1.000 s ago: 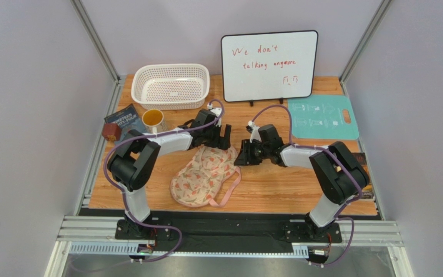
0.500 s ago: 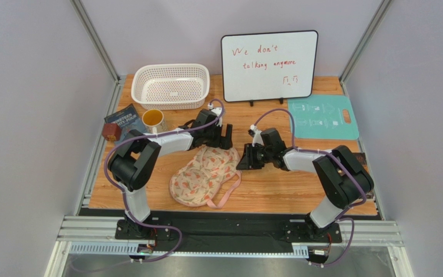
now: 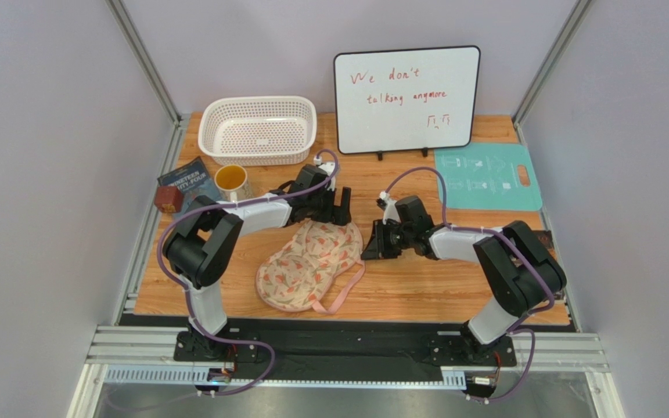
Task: Unzip the laundry bag and remove the bra
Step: Unzip the laundry bag at the center of the board.
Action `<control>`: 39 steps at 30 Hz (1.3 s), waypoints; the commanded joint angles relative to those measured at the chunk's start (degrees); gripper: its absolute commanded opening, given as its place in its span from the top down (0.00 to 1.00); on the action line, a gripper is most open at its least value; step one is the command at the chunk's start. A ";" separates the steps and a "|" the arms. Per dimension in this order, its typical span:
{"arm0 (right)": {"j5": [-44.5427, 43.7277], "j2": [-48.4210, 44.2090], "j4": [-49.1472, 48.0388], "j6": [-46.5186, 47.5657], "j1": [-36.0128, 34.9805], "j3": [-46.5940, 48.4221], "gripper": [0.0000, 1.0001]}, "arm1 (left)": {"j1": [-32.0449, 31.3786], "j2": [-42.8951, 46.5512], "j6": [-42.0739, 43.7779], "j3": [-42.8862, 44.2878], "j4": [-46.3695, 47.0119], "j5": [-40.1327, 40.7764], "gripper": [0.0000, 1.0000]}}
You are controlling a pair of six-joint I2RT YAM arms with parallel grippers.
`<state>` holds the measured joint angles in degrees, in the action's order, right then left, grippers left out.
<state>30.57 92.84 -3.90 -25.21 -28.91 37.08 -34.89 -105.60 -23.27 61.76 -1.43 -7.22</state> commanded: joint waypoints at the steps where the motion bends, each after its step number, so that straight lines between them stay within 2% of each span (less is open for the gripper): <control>1: 0.81 -0.38 -1.11 -0.27 0.69 -0.69 0.88 | 0.00 -1.19 0.41 0.12 -0.24 -0.51 0.01; 7: 0.99 -2.30 -1.99 -0.01 0.96 -1.05 1.00 | -0.96 0.57 3.66 0.20 0.99 -2.63 0.01; 15: -0.95 -3.54 0.20 1.57 0.96 1.06 1.00 | -2.90 4.44 10.06 6.52 -10.24 4.32 0.00; 19: -2.00 -3.45 2.49 3.15 0.96 2.82 1.00 | -2.90 1.63 15.26 13.90 -16.40 0.65 0.00; 21: -2.00 -3.72 2.76 3.33 0.96 3.00 1.00 | -2.90 0.49 15.01 15.67 -17.72 1.42 0.00; 24: -1.83 -4.51 2.85 3.42 0.87 2.74 1.00 | -2.90 -0.56 19.12 17.17 -17.38 -0.24 0.00; 27: -1.30 -4.95 2.67 3.59 0.87 2.30 1.00 | -1.76 -2.32 28.17 17.96 -17.19 -10.14 0.00; 28: -1.13 -5.21 2.50 3.68 0.96 2.12 1.00 | -1.15 -2.50 29.32 18.22 -17.20 -17.57 0.00; 31: -1.12 -5.56 2.85 3.94 0.96 1.86 1.00 | 1.58 -4.43 32.58 19.62 -19.55 -32.44 0.00; 35: -0.34 -6.35 2.76 4.29 0.87 1.86 1.00 | 2.55 -8.03 36.62 20.60 -21.69 -36.37 0.00; 39: 0.63 -6.35 2.76 4.91 0.96 1.94 1.00 | 2.90 -8.92 36.54 19.11 -17.48 -35.67 0.00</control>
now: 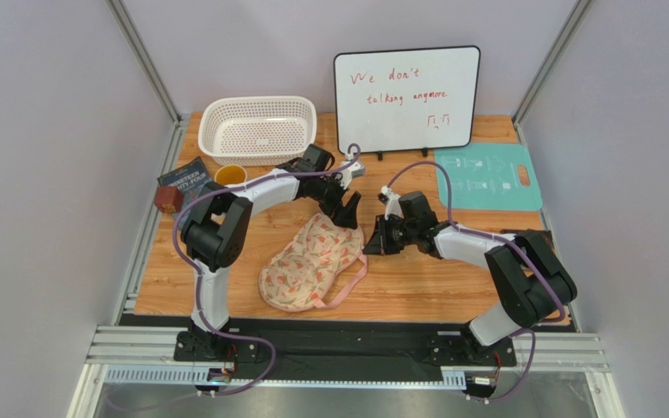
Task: Unzip the laundry bag and remove the bra
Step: Unzip the laundry bag at the center of the board.
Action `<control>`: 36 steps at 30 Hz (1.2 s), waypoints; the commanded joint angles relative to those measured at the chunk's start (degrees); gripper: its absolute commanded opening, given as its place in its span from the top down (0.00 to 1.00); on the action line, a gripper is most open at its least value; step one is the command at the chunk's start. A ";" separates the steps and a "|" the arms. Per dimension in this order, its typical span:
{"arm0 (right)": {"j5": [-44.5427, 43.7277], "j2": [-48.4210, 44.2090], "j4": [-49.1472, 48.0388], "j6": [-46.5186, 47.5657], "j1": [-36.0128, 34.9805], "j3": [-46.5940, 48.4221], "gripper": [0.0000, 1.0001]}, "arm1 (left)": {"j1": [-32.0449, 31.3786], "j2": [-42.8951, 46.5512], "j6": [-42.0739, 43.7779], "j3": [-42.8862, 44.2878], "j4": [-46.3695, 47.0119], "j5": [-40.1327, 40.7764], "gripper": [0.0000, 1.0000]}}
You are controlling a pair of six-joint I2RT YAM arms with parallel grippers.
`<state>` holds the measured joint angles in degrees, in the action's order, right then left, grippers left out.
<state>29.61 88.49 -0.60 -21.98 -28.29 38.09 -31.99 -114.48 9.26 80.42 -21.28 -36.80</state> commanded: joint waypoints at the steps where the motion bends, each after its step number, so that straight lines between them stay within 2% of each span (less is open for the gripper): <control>1: 2.38 -2.09 -0.54 1.67 0.34 0.85 1.00 | 0.00 0.04 3.75 -0.52 5.60 -5.57 0.00; 4: 3.35 -1.74 -1.42 1.67 0.34 0.50 1.00 | 0.00 -1.36 4.10 0.78 8.00 -6.00 0.00; 8: 3.44 -1.13 -1.68 1.85 0.26 0.67 1.00 | 0.00 -5.57 5.07 4.30 6.25 -6.79 0.00; 12: 3.79 0.10 -2.30 1.68 0.34 0.85 1.00 | 0.00 -7.86 6.12 6.94 2.30 -8.12 0.01; 17: 3.44 -0.07 -2.12 1.85 0.34 0.94 1.00 | 0.00 -9.80 8.84 10.72 -8.15 -9.69 0.06; 27: 2.65 -0.24 -1.33 2.29 0.87 1.81 1.00 | 0.00 -8.83 9.99 10.37 -13.70 -11.10 0.11; 30: 2.12 -0.86 -0.54 2.64 1.31 2.43 1.00 | 0.00 -8.83 10.08 10.54 -14.58 -10.93 0.17; 33: 2.21 -1.56 -0.10 2.73 1.66 3.31 1.00 | 0.00 -9.10 9.64 10.72 -15.28 -11.45 0.29; 34: 2.30 -1.56 0.16 2.90 1.75 3.66 1.00 | 0.00 -9.27 9.47 10.63 -15.28 -11.54 0.44; 36: 2.13 -1.13 0.42 3.34 1.92 4.80 1.00 | 0.00 -9.10 9.29 10.46 -15.37 -11.54 0.59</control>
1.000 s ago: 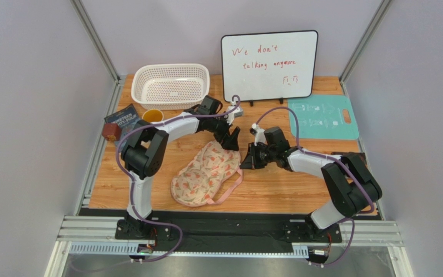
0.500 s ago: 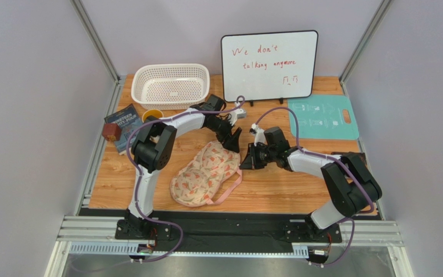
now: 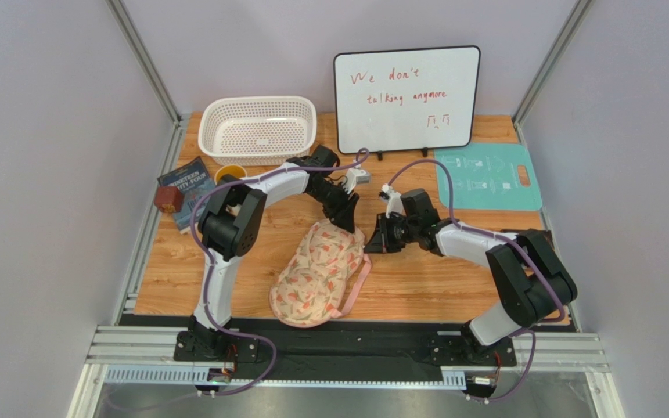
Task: Unzip the laundry bag and remove the bra
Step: Unzip the laundry bag at the center of the board.
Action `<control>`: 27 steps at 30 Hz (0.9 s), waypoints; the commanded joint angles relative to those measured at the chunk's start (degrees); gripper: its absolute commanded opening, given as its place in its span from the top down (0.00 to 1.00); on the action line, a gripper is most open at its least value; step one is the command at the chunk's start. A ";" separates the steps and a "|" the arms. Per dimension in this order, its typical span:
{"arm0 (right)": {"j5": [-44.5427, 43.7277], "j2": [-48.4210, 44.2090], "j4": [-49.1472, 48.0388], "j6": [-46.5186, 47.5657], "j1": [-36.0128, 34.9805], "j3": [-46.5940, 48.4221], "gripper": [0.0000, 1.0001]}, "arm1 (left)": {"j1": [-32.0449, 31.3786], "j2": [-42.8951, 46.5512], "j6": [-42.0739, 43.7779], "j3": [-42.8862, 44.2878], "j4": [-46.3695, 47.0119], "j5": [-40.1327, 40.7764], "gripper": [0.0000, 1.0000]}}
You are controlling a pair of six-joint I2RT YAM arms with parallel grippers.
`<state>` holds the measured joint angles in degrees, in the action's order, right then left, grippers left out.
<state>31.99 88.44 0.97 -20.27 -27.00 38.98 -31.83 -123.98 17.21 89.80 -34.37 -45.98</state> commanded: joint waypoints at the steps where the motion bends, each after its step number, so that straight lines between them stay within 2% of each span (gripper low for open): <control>1: -0.26 -0.73 -1.15 1.81 0.64 4.17 1.00 | -0.16 0.41 1.07 0.99 -2.28 -2.28 0.73; 4: -0.26 -0.03 -1.24 2.17 0.81 4.61 1.00 | -0.16 0.50 0.81 0.73 -2.28 -1.75 0.88; 8: -0.26 -0.03 -1.15 2.17 0.72 4.00 1.00 | -0.16 0.41 -0.86 0.47 -1.32 0.35 1.00; 14: 0.27 -0.81 0.52 1.90 0.81 2.33 1.00 | -0.07 2.34 -7.01 -3.21 4.47 10.80 1.00; 27: 0.79 -5.47 0.87 0.32 0.64 -2.94 1.00 | 1.16 8.58 -16.42 -11.31 13.54 20.75 1.00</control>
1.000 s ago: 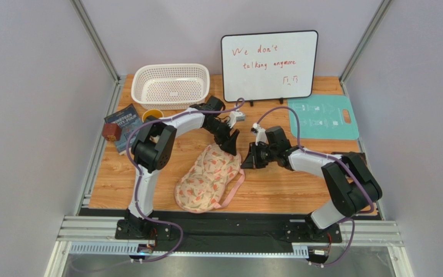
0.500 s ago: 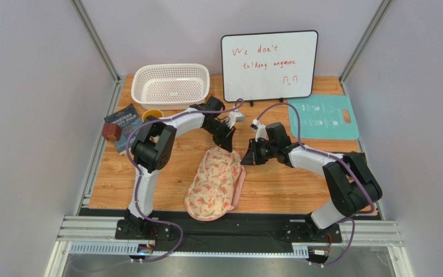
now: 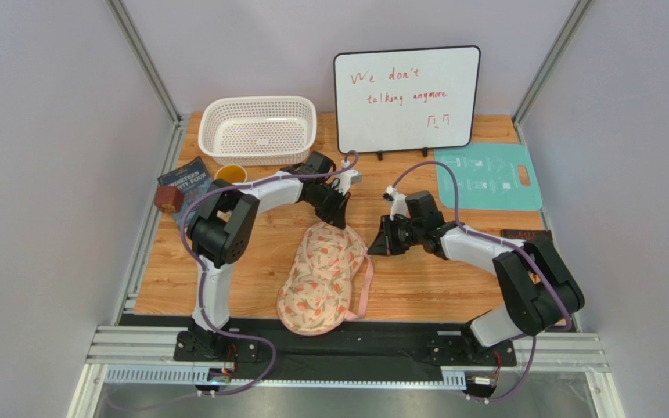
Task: Unzip the laundry bag and remove the bra
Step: Unzip the laundry bag at the center of the board.
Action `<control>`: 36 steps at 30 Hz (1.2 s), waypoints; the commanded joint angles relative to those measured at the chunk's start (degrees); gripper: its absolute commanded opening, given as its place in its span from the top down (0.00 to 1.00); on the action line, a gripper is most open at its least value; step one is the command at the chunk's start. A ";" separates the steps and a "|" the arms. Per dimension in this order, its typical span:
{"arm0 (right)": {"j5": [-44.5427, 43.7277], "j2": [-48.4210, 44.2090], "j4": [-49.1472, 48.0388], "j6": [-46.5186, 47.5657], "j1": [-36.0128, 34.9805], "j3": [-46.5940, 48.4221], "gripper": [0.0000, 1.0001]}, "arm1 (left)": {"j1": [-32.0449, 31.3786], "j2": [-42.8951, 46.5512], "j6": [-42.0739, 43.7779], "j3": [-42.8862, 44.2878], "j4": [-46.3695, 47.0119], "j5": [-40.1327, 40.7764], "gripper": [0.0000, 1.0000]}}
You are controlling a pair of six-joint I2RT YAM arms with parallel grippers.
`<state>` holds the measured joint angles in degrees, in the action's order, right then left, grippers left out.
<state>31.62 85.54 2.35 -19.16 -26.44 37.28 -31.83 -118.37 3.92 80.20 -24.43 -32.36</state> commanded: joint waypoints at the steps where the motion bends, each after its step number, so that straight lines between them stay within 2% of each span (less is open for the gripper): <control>1: 1.25 -3.00 -0.59 -1.05 0.07 -1.76 1.00 | 1.16 3.14 -3.39 -1.98 3.86 7.48 1.00; 15: 1.26 -5.64 -1.82 -4.40 -2.39 -5.63 1.00 | 1.78 5.95 -12.44 -6.29 8.34 14.25 1.00; 30: 0.64 -8.37 -5.16 -7.39 -4.85 -8.18 1.00 | 2.21 7.80 -18.77 -8.84 11.50 20.75 1.00; 36: 0.11 -6.79 -6.39 -8.43 -6.52 -8.36 1.00 | 2.83 8.42 -20.53 -9.45 12.91 21.63 1.00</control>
<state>30.55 78.76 -2.96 -25.91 -31.40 29.71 -30.89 -112.01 -15.20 71.22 -14.26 -16.75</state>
